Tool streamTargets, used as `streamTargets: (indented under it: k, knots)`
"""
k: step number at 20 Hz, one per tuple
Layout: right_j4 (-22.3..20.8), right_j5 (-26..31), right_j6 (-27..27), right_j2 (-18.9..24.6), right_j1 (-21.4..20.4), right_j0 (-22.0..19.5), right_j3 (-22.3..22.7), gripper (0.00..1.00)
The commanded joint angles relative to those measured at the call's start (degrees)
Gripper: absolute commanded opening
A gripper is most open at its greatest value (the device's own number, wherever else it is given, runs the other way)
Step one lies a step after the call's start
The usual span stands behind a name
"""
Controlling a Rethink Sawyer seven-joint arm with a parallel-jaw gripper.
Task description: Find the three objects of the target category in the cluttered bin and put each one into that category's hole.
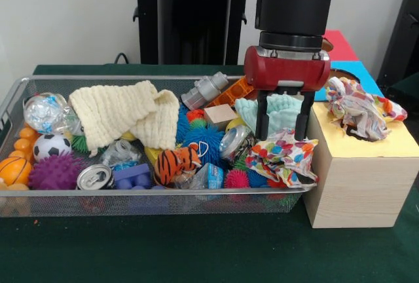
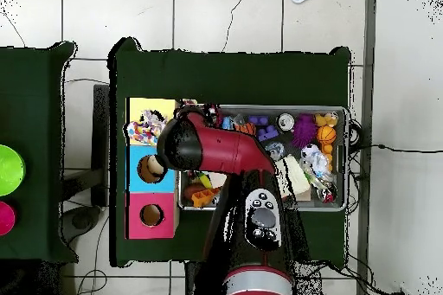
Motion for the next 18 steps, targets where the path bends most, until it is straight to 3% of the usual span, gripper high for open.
streamTargets:
  k: [1,18]
  knots:
    - [0.3,3.8,9.0,3.4,4.7,-2.2,1.2,1.0]
    - [1.7,4.8,10.2,5.8,4.9,-3.3,2.7,1.0]
